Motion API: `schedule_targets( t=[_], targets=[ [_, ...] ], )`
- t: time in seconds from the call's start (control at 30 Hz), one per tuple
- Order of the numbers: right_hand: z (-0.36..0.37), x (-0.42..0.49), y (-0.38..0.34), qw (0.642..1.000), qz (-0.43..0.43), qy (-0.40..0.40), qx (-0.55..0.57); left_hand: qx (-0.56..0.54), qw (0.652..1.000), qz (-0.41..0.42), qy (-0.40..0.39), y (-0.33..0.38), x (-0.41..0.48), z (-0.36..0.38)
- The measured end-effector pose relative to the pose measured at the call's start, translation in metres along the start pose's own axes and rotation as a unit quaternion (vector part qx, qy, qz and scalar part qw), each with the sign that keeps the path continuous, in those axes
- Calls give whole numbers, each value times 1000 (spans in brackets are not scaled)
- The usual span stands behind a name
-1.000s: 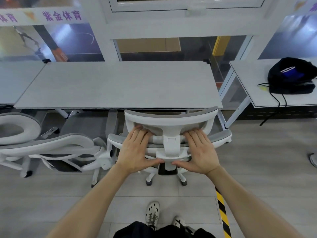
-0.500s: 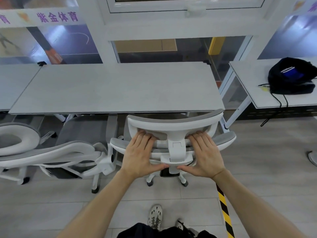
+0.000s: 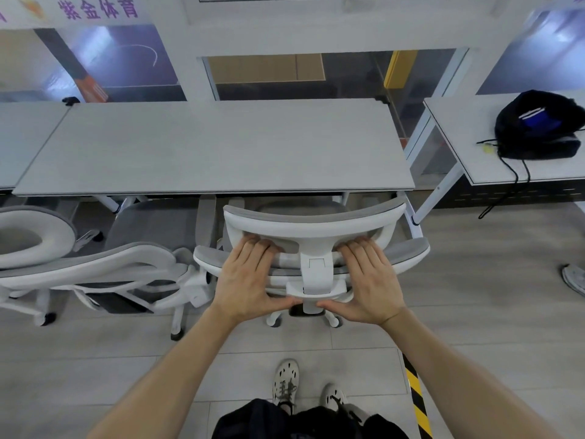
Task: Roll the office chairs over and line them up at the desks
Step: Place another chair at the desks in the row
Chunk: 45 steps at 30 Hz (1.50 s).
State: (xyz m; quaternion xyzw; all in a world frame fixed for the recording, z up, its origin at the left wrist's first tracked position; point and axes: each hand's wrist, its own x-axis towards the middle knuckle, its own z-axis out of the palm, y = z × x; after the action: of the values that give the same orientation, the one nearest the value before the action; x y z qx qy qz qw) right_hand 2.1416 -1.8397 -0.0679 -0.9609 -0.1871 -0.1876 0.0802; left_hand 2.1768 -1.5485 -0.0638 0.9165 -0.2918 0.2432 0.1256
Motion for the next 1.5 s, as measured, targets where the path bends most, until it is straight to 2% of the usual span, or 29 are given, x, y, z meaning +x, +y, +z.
schedule_targets(
  t=[0.5,0.9,1.07,1.5],
  targets=[
    [6,2,-24,1000,-16,18,-2,8,1000,0,19,-17,-20,-10],
    [18,34,-16,1000,-5,28,-6,24,1000,13,15,-46,7,3],
    [20,44,-1,1000,-14,9,-11,19,999,9,46,-41,19,8],
    [17,33,16,1000,1,-7,-15,5,999,7,52,-29,26,21]
  ],
)
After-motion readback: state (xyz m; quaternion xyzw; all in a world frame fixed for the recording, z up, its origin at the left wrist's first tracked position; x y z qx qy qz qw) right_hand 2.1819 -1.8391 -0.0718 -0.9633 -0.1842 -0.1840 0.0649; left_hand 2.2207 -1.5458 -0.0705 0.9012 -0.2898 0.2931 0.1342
